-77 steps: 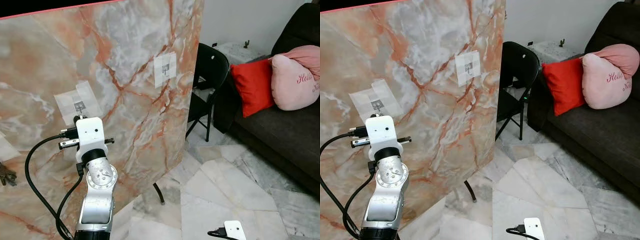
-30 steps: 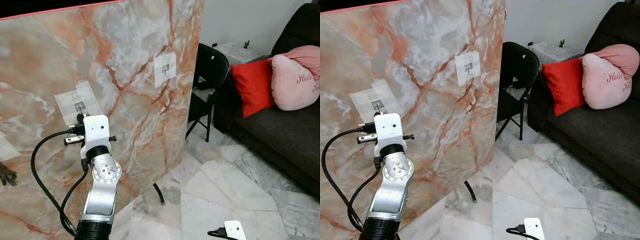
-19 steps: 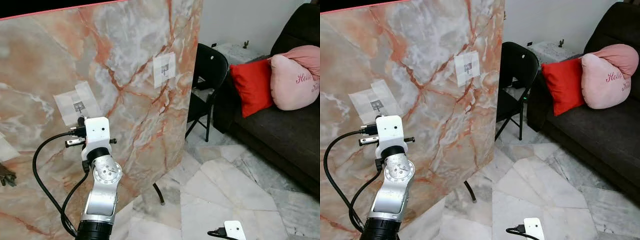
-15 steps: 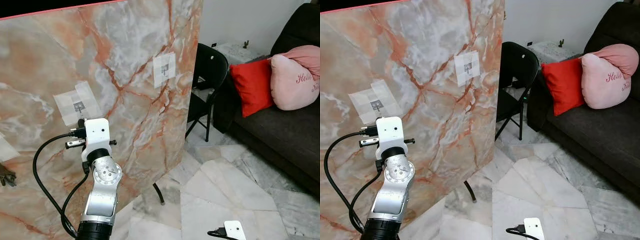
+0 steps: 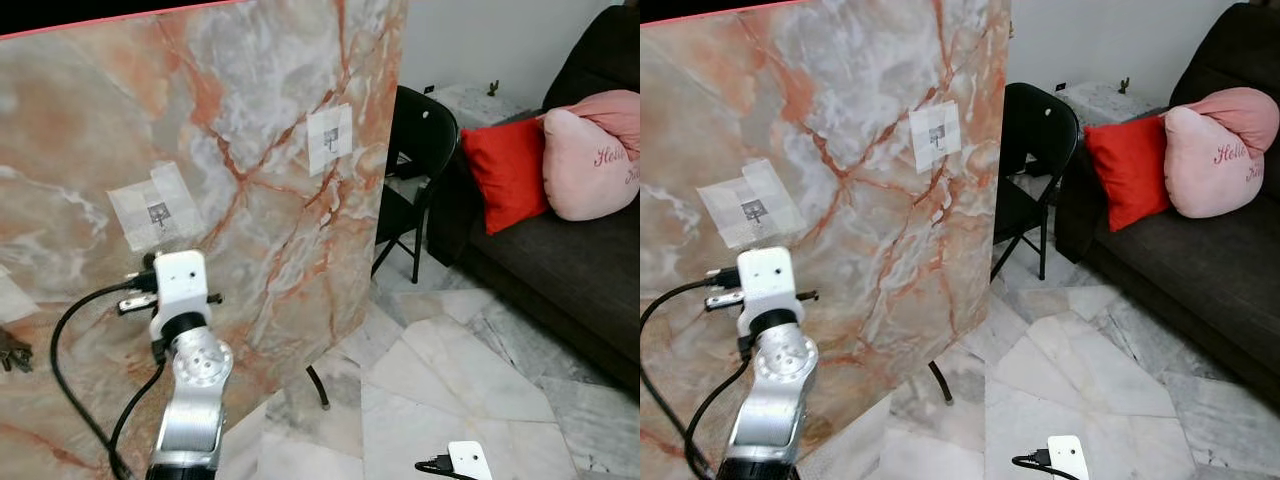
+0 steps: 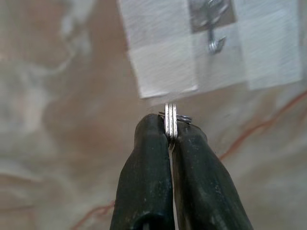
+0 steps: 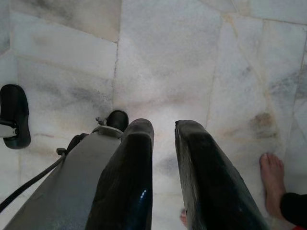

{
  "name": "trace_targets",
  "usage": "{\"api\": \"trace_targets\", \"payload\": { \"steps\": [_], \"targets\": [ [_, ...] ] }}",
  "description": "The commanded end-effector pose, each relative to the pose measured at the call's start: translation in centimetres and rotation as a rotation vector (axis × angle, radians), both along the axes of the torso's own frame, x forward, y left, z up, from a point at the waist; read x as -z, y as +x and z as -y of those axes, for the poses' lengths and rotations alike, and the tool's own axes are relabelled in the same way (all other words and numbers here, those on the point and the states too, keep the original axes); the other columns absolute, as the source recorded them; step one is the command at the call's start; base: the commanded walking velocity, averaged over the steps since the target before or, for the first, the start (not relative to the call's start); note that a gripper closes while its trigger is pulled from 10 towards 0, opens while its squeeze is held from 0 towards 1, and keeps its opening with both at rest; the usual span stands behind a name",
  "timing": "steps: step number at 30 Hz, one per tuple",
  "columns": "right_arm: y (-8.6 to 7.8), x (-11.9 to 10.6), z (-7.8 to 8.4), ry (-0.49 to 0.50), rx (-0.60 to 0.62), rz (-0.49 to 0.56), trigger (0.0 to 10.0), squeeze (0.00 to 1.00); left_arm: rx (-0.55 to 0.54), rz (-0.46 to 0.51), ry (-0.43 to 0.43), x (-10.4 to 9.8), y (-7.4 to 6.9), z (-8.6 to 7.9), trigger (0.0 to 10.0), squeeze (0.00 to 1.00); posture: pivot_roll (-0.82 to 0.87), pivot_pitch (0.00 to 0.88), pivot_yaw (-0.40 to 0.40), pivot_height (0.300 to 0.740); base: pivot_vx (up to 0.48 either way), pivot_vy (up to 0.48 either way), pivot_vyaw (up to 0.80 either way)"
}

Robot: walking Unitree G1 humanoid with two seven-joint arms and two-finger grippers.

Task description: Hang keys on a hook

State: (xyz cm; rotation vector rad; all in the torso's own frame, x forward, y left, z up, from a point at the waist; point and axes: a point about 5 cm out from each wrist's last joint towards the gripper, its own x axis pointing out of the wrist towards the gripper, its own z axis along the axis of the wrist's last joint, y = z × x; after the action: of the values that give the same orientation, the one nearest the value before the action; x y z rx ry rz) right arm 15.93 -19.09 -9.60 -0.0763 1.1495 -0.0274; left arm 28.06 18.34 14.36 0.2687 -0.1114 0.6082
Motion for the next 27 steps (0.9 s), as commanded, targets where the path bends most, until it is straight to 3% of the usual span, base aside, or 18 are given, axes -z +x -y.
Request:
{"api": "trace_targets", "payload": {
  "steps": [1, 8, 13, 23, 27],
  "targets": [
    [0.2, -0.1, 0.1, 0.002, 0.015, 0.012, 10.0, 0.0, -0.004, 0.016, -0.009, -0.5, -0.3, -0.4, 10.0, 0.0, 0.07, 0.0, -0.043, 0.74, 0.0, 0.0, 0.0],
    [0.2, -0.1, 0.2, -0.016, 0.003, 0.018, 10.0, 0.0, 0.092, 0.023, -0.011, -0.7, -0.4, 0.1, 10.0, 0.0, 0.08, 0.0, -0.047, 0.74, 0.0, -0.049, 0.0],
    [0.2, -0.1, 0.3, -0.022, 0.003, 0.021, 10.0, 0.0, 0.157, 0.013, -0.016, -0.5, -0.3, 1.1, 10.0, 0.0, 0.08, 0.0, -0.043, 0.74, 0.0, -0.456, 0.8],
    [-0.3, 0.0, 0.4, -0.025, 0.001, 0.013, 10.0, 0.0, 0.192, 0.0, -0.013, -0.2, -0.7, 1.4, 10.0, 0.0, 0.09, 0.0, -0.048, 0.74, 0.0, 0.0, 0.8],
    [-0.4, 0.1, 0.4, -0.025, -0.003, 0.008, 10.0, 0.0, 0.273, -0.033, -0.059, 0.7, -0.5, 1.8, 10.0, 0.0, 0.09, 0.0, -0.048, 0.74, 0.0, 0.0, 0.8]
  ]
}}
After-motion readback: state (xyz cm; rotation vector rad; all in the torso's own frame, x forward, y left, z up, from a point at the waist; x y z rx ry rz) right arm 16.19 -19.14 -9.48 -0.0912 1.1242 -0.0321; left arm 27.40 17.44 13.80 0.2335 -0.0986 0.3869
